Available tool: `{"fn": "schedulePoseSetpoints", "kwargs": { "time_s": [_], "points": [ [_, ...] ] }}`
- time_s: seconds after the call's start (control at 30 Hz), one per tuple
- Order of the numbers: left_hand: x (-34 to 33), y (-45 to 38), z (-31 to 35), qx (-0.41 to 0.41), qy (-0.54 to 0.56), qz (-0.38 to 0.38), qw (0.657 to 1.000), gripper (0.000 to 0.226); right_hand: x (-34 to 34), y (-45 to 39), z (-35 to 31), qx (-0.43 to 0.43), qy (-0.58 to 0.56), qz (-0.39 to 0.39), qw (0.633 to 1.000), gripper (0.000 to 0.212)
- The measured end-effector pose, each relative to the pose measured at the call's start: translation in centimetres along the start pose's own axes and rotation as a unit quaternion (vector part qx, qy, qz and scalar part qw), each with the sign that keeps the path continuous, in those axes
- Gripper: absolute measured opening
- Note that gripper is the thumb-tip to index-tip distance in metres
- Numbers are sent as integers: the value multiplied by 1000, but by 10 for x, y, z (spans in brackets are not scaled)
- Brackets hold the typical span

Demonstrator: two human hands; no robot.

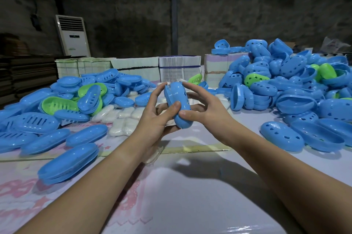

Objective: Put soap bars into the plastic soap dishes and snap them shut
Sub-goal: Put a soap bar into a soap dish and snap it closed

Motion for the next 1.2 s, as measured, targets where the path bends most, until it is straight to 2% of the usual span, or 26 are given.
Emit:
{"fn": "schedulePoseSetpoints", "kwargs": {
  "time_s": [0.27,0.47,0.63,0.77,0.93,1.13,1.2],
  "points": [
    [1,1,2,-5,-6,2,1000,68,-1,1,-2,17,2,2,1000,68],
    [0,2,2,-20,-30,25,999,53,0,0,-1,12,8,9,1000,65],
    [-7,4,11,-43,-115,-1,992,46,-2,1,0,18,-17,1,1000,66],
    [-11,4,11,-54,-122,-15,991,30,-1,1,-2,24,-21,8,999,67],
    [-9,-1,7,-36,-73,9,997,23,-1,1,-3,28,-2,15,999,67],
    [-3,-3,4,-15,117,54,992,20,-5,0,-5,30,46,3,999,66],
    [-3,-2,2,13,140,66,988,29,-5,-1,-4,25,60,1,998,66]
  ]
}}
Point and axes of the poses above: each hand's wrist, its own y-axis away from the middle knuckle, its own x-axis out of the back of the hand, z = x × y, the point moved 7 cm from there along -y, towards the middle knuckle, and after that the axes turned 15 degrees about -z, right-handed, at the moved point
